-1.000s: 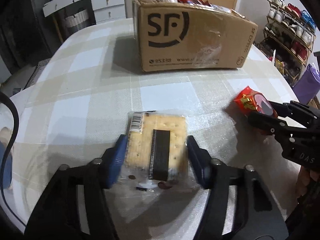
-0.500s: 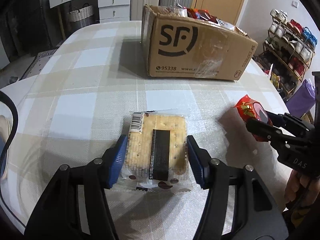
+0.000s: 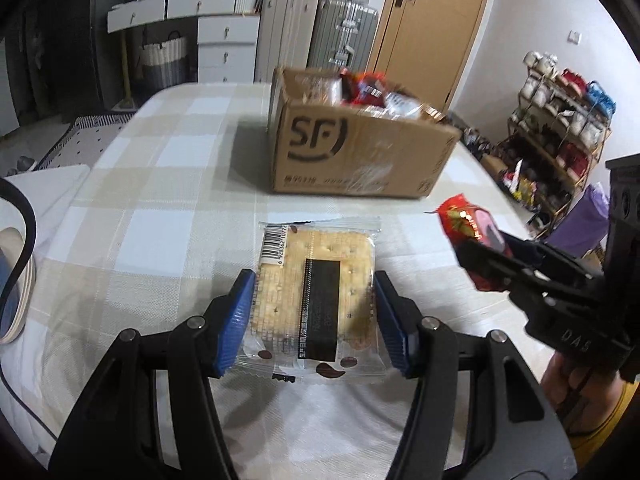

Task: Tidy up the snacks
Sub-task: 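Lift both held packets and carry them over the box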

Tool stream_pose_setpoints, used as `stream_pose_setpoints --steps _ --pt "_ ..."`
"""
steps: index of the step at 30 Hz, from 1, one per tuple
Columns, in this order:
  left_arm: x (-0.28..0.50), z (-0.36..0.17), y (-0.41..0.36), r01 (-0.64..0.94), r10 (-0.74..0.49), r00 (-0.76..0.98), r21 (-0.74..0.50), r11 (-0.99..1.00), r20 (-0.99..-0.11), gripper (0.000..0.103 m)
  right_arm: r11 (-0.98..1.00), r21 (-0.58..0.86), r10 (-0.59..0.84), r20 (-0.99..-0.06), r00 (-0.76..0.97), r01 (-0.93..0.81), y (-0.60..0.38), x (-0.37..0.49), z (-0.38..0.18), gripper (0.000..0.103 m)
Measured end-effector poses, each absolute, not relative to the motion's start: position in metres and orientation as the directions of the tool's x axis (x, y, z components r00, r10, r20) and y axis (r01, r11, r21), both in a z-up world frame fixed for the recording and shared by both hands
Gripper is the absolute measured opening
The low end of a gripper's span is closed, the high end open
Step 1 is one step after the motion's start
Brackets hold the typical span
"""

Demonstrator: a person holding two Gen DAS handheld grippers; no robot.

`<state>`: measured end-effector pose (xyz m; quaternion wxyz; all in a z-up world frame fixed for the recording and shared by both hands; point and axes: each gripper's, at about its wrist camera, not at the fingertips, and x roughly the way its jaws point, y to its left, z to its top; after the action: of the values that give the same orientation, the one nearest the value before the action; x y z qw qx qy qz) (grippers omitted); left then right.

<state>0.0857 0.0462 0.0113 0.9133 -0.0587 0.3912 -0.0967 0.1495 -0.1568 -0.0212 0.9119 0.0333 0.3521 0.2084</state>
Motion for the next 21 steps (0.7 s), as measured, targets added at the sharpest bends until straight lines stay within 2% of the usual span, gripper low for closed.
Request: stream_pose_setpoints --steps 5,8,14,21 --pt "0.069 0.039 0.047 0.144 -0.238 0.711 -0.194 0.970 -0.662 0.056 0.901 0.210 0.429 -0.565 0.705 -0.380 -0.155 0.129 0.004 0.046" --pt "0.063 0.053 0.055 0.140 -0.269 0.715 -0.245 0.959 -0.645 0.056 0.900 0.202 0.432 -0.541 0.721 -0.387 -0.152 0.122 0.019 0.046" --pt "0.063 0.090 0.071 0.158 -0.324 0.729 -0.313 0.937 -0.602 0.056 0.896 0.216 0.442 -0.510 0.738 -0.387 -0.153 0.122 0.050 0.046" --pt "0.087 0.134 0.081 0.168 -0.342 0.744 -0.335 0.927 -0.574 0.056 0.899 0.200 0.435 -0.496 0.751 -0.389 -0.149 0.144 0.086 0.046"
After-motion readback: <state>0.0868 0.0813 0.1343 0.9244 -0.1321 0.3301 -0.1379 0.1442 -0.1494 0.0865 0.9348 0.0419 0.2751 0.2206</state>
